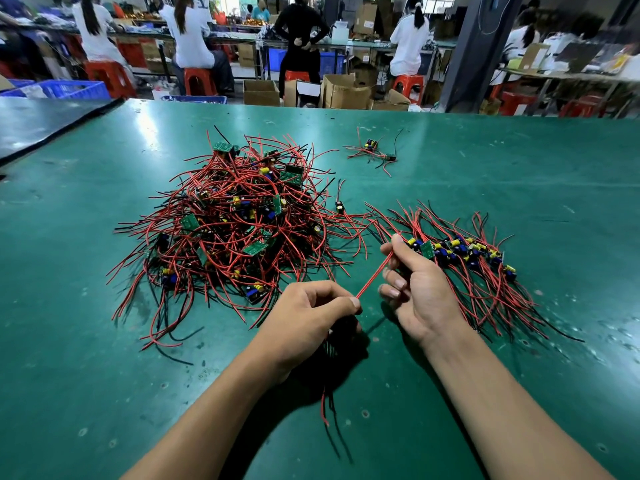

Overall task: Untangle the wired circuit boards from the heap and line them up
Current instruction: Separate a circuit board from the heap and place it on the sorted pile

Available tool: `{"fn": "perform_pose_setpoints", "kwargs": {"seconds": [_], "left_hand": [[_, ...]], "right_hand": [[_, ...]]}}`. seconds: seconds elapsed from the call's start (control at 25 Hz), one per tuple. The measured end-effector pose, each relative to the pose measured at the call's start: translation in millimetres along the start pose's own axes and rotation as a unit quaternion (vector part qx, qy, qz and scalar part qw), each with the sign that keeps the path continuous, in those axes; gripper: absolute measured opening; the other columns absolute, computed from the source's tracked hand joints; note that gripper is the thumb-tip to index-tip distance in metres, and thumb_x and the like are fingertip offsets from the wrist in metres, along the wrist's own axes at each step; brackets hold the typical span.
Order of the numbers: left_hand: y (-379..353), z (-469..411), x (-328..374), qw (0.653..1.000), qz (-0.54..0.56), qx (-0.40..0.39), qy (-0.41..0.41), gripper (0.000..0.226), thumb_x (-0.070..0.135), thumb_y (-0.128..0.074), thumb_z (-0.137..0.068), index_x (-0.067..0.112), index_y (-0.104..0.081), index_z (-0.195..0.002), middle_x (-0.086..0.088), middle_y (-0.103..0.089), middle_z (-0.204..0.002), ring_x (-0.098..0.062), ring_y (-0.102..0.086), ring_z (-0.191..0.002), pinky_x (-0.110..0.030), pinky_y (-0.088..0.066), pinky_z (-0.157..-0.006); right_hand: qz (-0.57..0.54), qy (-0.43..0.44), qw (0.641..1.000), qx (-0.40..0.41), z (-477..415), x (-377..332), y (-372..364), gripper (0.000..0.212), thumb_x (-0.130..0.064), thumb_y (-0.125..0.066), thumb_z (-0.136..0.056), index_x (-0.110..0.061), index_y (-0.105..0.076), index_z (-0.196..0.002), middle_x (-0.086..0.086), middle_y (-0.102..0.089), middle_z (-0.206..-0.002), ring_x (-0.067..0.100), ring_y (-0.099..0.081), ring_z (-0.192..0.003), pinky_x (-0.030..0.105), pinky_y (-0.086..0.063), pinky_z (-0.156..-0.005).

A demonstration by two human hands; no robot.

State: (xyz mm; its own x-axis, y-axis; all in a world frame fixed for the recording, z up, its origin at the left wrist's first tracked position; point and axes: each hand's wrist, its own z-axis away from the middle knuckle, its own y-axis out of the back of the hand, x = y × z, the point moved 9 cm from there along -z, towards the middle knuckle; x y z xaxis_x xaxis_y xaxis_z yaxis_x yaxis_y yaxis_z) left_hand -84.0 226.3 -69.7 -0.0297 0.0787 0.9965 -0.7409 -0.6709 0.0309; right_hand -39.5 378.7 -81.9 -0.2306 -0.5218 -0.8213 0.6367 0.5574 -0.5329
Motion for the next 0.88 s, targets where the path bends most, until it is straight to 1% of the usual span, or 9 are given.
{"fn": "perform_pose_setpoints", "kwargs": {"seconds": [0.08,0.16,0.28,0.36,0.44,0.52,0.68,0.8,0.88], "left_hand": [[0.0,-0.4,-0.3,1.000,-0.016,0.000,-0.003,0.020,0.011,-0.067,-0.088,0.015,-0.073,-0.069,-0.004,-0.068,-0.062,-0.015,-0.056,-0.057,-0.028,-0.041,-0.063],[0.9,-0.3,-0.5,0.999,-0.034,0.004,-0.008,0.019,0.012,-0.069,-0.087,0.014,-0.073,-0.069,0.000,-0.064,-0.059,-0.012,-0.053,-0.054,-0.022,-0.041,-0.057],[2.4,0.2,0.0,0.999,-0.038,0.013,-0.015,0.018,0.011,-0.068,-0.087,0.010,-0.072,-0.070,-0.001,-0.064,-0.057,-0.011,-0.054,-0.051,-0.018,-0.042,-0.053],[3.4,0.6,0.6,0.999,-0.021,0.027,-0.020,0.017,0.009,-0.065,-0.090,0.005,-0.070,-0.074,-0.006,-0.067,-0.059,-0.013,-0.057,-0.050,-0.019,-0.046,-0.053],[6.2,1.1,0.7,0.998,0.020,0.049,-0.026,0.019,0.006,-0.060,-0.093,-0.004,-0.066,-0.079,-0.009,-0.068,-0.061,-0.016,-0.060,-0.050,-0.022,-0.049,-0.051],[9.8,1.8,-0.8,0.995,0.061,0.070,-0.028,0.022,0.003,-0.057,-0.095,-0.013,-0.060,-0.080,-0.012,-0.068,-0.062,-0.017,-0.063,-0.049,-0.023,-0.050,-0.046],[11.8,1.5,-3.6,0.993,0.089,0.072,-0.007,0.020,0.005,-0.060,-0.093,-0.007,-0.066,-0.079,-0.016,-0.070,-0.068,-0.022,-0.063,-0.053,-0.029,-0.056,-0.050],[8.4,1.5,-2.1,0.996,0.068,0.050,-0.002,0.019,0.008,-0.063,-0.092,0.001,-0.069,-0.075,-0.014,-0.067,-0.062,-0.020,-0.060,-0.050,-0.026,-0.052,-0.050],[6.2,1.9,-1.2,0.998,0.058,0.039,-0.004,0.017,0.007,-0.063,-0.091,0.001,-0.069,-0.076,-0.013,-0.066,-0.061,-0.020,-0.059,-0.049,-0.023,-0.050,-0.050]], "right_hand": [[-0.010,-0.032,0.999,0.002,0.8,3.8,-0.7,0.030,-0.027,-0.062,-0.096,-0.012,-0.059,-0.070,-0.006,-0.037,-0.055,0.003,-0.027,-0.035,0.016,-0.023,-0.034],[-0.016,-0.054,0.998,0.005,1.3,6.5,-1.0,0.031,-0.026,-0.062,-0.096,-0.012,-0.054,-0.069,-0.007,-0.033,-0.053,0.003,-0.026,-0.033,0.016,-0.022,-0.033],[0.025,-0.044,0.999,-0.006,1.3,3.3,-1.1,0.030,-0.030,-0.064,-0.094,-0.008,-0.062,-0.074,-0.005,-0.037,-0.059,0.004,-0.028,-0.036,0.016,-0.023,-0.034],[0.105,-0.027,0.993,-0.052,6.2,5.0,-9.0,0.033,-0.039,-0.069,-0.088,-0.006,-0.071,-0.082,-0.005,-0.045,-0.064,0.005,-0.033,-0.042,0.017,-0.027,-0.036],[0.187,-0.043,0.971,-0.143,17.5,22.4,-26.2,0.035,-0.044,-0.073,-0.082,-0.009,-0.074,-0.086,-0.003,-0.052,-0.063,0.007,-0.040,-0.045,0.018,-0.032,-0.037],[0.244,-0.057,0.945,-0.208,29.9,39.5,-39.8,0.029,-0.043,-0.071,-0.089,-0.015,-0.074,-0.087,0.000,-0.054,-0.058,0.010,-0.046,-0.044,0.019,-0.037,-0.039],[0.240,-0.037,0.953,-0.184,25.0,34.6,-35.9,0.029,-0.039,-0.067,-0.094,-0.012,-0.078,-0.090,-0.002,-0.054,-0.054,0.009,-0.048,-0.043,0.020,-0.041,-0.041],[0.233,-0.007,0.964,-0.130,13.1,21.0,-23.7,0.028,-0.035,-0.066,-0.095,-0.014,-0.079,-0.082,-0.006,-0.045,-0.051,0.007,-0.038,-0.041,0.018,-0.032,-0.039],[0.224,0.019,0.970,-0.095,6.3,13.5,-16.3,0.029,-0.034,-0.065,-0.096,-0.016,-0.079,-0.077,-0.007,-0.046,-0.056,0.006,-0.035,-0.042,0.018,-0.029,-0.038]]}}
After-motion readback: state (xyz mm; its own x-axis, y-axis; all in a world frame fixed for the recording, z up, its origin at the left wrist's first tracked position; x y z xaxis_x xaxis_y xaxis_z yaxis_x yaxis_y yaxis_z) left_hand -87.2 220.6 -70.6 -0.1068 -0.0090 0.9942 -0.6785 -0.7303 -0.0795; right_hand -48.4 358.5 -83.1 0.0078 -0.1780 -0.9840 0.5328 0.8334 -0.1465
